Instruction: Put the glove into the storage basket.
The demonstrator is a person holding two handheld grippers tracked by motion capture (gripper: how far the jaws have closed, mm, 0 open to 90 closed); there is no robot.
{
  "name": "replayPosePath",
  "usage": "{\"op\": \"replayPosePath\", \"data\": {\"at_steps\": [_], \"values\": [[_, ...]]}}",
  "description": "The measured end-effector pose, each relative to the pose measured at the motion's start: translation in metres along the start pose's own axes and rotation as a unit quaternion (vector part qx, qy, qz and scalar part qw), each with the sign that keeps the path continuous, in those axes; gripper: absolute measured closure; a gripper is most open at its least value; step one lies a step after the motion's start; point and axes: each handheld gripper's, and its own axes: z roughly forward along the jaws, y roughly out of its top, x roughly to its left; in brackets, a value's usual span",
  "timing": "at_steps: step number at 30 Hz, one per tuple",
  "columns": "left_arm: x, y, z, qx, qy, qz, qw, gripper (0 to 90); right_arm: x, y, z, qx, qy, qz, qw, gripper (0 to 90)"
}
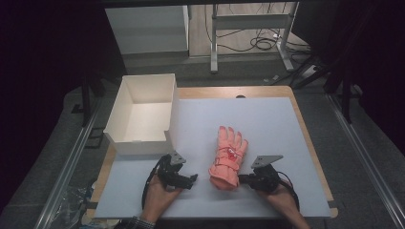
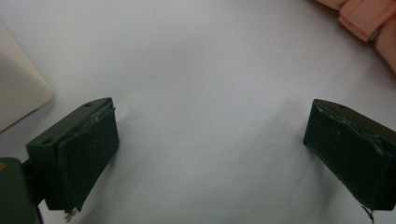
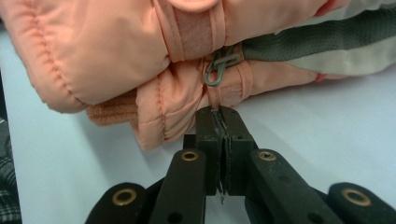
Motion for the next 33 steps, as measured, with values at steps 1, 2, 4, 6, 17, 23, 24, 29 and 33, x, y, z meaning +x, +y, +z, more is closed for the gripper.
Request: {"op": "replayPosePath", "data": {"at_steps": [1,2,4,6,17,23,24,29,33], "values": [[0.000,0.000,0.000,0.000,0.000,0.000,1.0000,3.1,0.001,0.001,0.002,0.000,-0.001,0.001,1.0000,86.7],[0.000,0.000,0.000,0.000,0.000,0.000,1.0000,3.1,0.003,0.003,0.004,0.000,-0.002,0.000,1.0000,86.7],[0.000,0.000,0.000,0.000,0.000,0.000,1.0000,3.1,0.004,0.005,0.006,0.000,-0.004,0.001,1.0000,86.7],[0.000,0.000,0.000,0.000,0.000,0.000,1.0000,3.2,0.006,0.009,0.012,-0.003,-0.006,0.001,1.0000,86.7],[0.000,0.000,0.000,0.000,0.000,0.000,1.0000,3.2,0.012,0.027,0.034,-0.007,-0.012,0.000,0.9999,86.8],[0.000,0.000,0.000,0.000,-0.001,0.000,1.0000,3.2,0.013,0.033,0.041,-0.007,-0.012,-0.003,0.9999,86.9],[0.000,0.000,0.000,0.000,-0.001,0.000,1.0000,3.2,0.013,0.034,0.042,-0.007,-0.013,-0.005,0.9999,86.8],[0.000,0.000,0.000,0.002,-0.001,0.000,1.0000,3.3,0.015,0.033,0.041,-0.007,-0.014,-0.010,0.9998,86.0],[0.000,0.001,0.000,0.005,-0.001,0.003,1.0000,3.4,0.013,0.031,0.036,-0.009,-0.024,-0.012,0.9996,83.1]]}}
